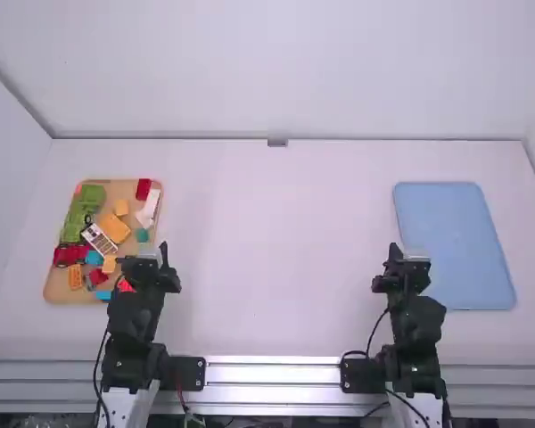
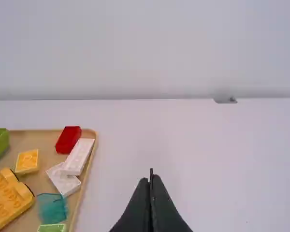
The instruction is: Assemble lego blocks to make yellow taxi
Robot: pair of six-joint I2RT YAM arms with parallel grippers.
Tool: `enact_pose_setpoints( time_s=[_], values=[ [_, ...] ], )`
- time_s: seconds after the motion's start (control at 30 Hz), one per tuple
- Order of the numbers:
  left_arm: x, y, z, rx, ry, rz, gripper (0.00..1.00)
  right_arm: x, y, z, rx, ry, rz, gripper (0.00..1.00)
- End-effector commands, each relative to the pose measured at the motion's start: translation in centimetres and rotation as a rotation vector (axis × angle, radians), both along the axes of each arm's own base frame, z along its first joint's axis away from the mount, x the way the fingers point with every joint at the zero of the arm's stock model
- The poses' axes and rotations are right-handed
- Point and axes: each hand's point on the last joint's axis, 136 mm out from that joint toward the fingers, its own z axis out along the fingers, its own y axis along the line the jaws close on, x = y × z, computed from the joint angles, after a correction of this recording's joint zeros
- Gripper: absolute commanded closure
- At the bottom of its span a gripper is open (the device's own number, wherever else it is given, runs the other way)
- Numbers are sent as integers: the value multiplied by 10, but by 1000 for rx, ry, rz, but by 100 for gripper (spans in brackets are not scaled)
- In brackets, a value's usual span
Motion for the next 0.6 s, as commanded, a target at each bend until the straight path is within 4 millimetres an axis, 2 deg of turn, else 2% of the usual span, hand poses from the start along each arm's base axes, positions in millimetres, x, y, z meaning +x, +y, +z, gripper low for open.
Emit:
enact_pose_setpoints(
  time_s=[0.0,0.3,0.5,0.57],
  values=[
    [0,0,0,0,0,1,100,0,0,0,-2,0,-2,100],
    [0,1,5,-4,7,9,96,1,5,10,-18,5,23,96],
    [0,3,16,-10,33,21,91,4,16,32,-49,39,76,91],
    [1,4,23,-13,46,29,88,7,23,45,-66,63,109,88]
  ],
)
